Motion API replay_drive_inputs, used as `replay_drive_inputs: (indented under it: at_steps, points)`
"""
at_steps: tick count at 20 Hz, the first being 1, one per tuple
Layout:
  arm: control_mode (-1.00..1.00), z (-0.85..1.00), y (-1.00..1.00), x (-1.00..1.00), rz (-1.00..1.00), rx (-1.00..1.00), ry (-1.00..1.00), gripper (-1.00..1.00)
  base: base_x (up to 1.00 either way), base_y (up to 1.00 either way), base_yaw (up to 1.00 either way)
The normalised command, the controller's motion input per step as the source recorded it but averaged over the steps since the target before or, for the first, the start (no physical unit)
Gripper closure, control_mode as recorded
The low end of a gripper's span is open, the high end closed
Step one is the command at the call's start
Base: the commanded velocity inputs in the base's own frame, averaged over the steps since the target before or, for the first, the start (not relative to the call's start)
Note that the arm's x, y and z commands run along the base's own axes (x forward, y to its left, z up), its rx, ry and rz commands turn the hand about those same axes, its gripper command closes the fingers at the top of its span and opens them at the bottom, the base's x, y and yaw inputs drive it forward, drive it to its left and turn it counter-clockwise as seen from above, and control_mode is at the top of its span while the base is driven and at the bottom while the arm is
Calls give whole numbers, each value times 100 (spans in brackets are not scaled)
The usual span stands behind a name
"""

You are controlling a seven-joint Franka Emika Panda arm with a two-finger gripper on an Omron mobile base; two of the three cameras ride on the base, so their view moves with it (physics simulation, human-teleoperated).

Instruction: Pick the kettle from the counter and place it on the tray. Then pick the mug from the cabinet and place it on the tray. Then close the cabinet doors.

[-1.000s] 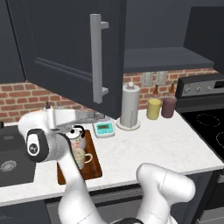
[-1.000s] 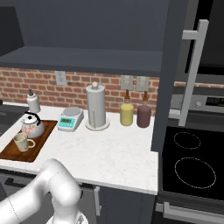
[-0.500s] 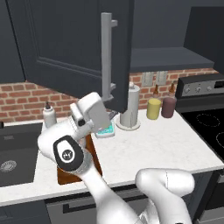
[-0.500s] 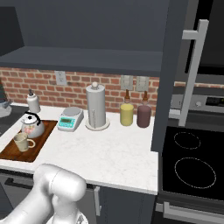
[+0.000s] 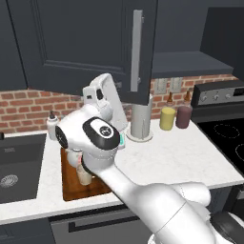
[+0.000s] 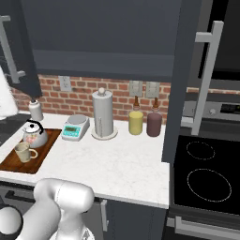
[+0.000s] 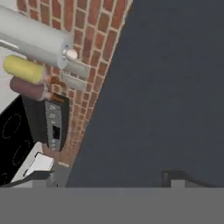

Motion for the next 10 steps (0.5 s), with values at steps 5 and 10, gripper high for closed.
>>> replay_drive_inputs:
  at_steps: [5, 10]
  points:
    - [-100, 0, -8, 93, 26, -11, 83, -100, 0, 0, 0]
    - [-100, 0, -5, 76, 27, -18, 79, -100, 0, 0, 0]
